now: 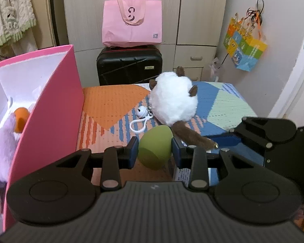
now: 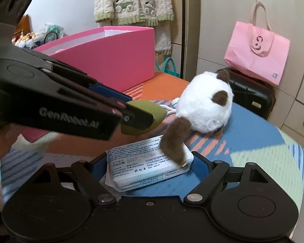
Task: Organize soft objects
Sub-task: 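Grasp the green sponge with the left gripper while the right gripper grasps the soap bar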
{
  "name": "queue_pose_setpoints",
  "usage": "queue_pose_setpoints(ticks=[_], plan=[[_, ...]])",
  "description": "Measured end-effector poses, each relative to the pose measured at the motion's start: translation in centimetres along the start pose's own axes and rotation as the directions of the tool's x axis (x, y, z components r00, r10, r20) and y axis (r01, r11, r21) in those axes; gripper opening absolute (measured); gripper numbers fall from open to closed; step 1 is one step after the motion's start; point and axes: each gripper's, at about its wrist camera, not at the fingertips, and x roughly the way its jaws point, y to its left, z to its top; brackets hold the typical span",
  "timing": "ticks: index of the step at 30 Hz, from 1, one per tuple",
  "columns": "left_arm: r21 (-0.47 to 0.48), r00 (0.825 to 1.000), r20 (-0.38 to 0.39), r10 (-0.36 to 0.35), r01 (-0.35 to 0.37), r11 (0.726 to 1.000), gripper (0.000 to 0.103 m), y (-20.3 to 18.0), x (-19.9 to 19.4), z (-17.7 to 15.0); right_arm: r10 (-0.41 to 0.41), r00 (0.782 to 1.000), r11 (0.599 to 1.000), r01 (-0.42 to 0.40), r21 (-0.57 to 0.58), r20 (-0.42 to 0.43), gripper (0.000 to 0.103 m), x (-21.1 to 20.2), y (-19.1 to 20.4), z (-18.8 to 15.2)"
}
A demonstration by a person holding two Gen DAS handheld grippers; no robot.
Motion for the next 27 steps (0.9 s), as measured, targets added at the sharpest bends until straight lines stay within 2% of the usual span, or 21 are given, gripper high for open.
queue_pose_setpoints(ticks=[3, 9, 16, 18, 22, 27], plan=[[0.0, 0.999, 0.02, -0.042, 0.042, 0.999, 0.034, 0.0, -1.2, -0.6, -0.013, 1.0, 1.0, 0.013, 0.028, 0.004, 0.088, -1.0, 0.6, -0.8], [0.003, 0.996, 0.05, -0.069, 0.069, 0.998, 0.034, -0.1, -3.0, -1.8, -0.054, 0.998, 0.997, 0.053, 0.063, 0.017, 0.087, -3.3, 2.0, -2.5], [-0.028, 0.99, 0.022, -0.141, 0.141, 0.99, 0.034, 0.7, -5.0, -3.1, -0.095, 0.995, 0.991, 0.092, 0.099, 0.025, 0.087, -6.0, 2.9, -4.0], [-0.012, 0.991, 0.024, -0.135, 0.135, 0.991, 0.034, 0.6, -5.7, -3.7, -0.103, 0.994, 0.988, 0.1, 0.114, 0.021, 0.087, -6.7, 3.2, -4.4], [-0.013, 0.982, 0.012, -0.188, 0.188, 0.982, 0.034, 0.8, -7.0, -4.5, -0.132, 0.991, 0.981, 0.133, 0.144, -0.017, 0.087, -7.5, 4.0, -5.0], [0.012, 0.983, 0.046, -0.176, 0.176, 0.984, 0.034, 0.9, -9.8, -5.4, -0.145, 0.989, 0.977, 0.148, 0.155, -0.031, 0.087, -8.7, 5.3, -5.5]])
